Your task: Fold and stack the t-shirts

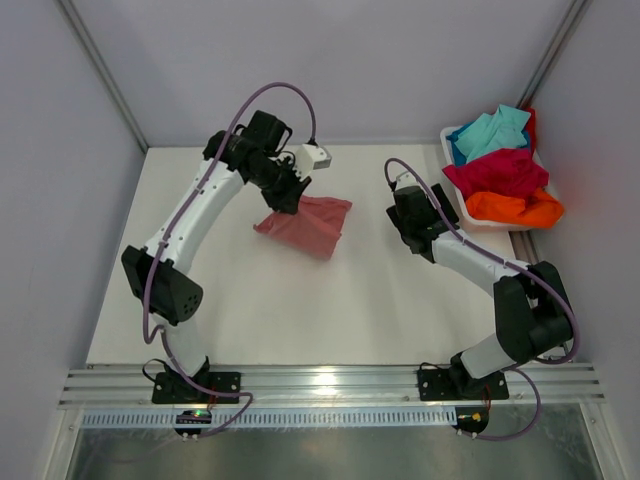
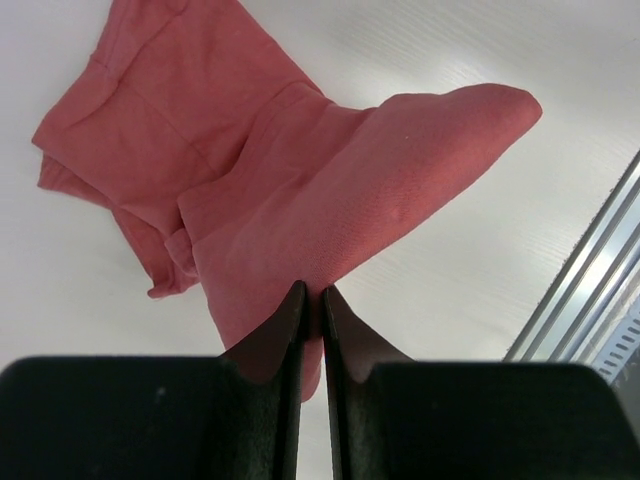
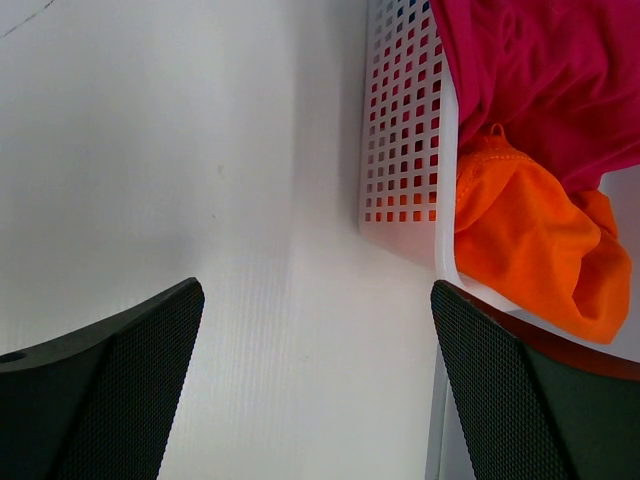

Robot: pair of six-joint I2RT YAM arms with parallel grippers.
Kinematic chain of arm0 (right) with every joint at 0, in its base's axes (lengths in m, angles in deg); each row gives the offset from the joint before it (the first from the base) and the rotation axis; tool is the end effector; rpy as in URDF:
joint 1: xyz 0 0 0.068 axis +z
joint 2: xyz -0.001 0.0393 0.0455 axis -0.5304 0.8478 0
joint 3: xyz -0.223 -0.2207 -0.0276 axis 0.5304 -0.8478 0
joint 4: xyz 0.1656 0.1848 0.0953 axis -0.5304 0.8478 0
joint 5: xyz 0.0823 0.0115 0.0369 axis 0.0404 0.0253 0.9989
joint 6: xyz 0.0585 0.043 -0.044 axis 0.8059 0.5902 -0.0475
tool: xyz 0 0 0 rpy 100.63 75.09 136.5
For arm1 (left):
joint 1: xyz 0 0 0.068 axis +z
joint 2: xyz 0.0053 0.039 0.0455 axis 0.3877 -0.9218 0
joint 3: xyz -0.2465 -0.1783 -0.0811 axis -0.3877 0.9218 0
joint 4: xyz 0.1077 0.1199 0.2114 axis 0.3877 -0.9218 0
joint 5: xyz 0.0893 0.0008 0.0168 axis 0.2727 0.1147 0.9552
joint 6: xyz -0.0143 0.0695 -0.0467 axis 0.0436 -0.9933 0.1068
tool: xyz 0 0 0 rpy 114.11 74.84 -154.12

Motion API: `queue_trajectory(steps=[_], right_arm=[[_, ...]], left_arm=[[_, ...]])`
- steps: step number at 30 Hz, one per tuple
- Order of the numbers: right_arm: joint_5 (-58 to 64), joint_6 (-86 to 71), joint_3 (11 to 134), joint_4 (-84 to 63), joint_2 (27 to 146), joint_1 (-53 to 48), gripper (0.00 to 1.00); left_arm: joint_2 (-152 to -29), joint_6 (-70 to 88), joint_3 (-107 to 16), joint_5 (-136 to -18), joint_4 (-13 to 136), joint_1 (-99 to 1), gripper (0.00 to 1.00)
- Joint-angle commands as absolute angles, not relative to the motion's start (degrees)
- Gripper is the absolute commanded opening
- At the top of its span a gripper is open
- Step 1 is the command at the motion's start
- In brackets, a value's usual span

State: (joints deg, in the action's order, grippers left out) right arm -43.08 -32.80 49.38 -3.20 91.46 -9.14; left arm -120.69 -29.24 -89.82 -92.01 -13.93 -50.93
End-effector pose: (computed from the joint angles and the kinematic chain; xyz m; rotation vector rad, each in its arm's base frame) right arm 0.3312 0.0889 0.2434 -0.4433 2.1599 -0.7294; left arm 0.3407 -0.2154 0.3905 1.3253 2.2504 -0.5409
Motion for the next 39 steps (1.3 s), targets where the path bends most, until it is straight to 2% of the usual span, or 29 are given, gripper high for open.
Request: queue_trajectory(steps=[1, 10, 30, 39], right_arm=[[-42.8, -31.6, 51.7, -3.6, 91.2, -9.2, 0.99], [-43.0, -31.8, 51.7, -3.6, 90.9, -9.2, 0.99], [-42.4, -31.8, 51.6, -3.6, 90.4, -9.2, 0.99], [-42.2, -31.8, 51.6, -3.5, 90.5, -9.2, 0.99]], left_arm=[[-122.3, -27.9, -90.6, -90.3, -7.5, -51.1, 0.12], [-135.4, -26.0, -105.0, -85.9, -4.8, -51.0, 0.11], [-143.6, -27.0, -108.7, -73.7, 11.3, -51.0, 0.12], [-149.0, -26.7, -108.7, -72.5, 15.9, -51.0, 0.12]])
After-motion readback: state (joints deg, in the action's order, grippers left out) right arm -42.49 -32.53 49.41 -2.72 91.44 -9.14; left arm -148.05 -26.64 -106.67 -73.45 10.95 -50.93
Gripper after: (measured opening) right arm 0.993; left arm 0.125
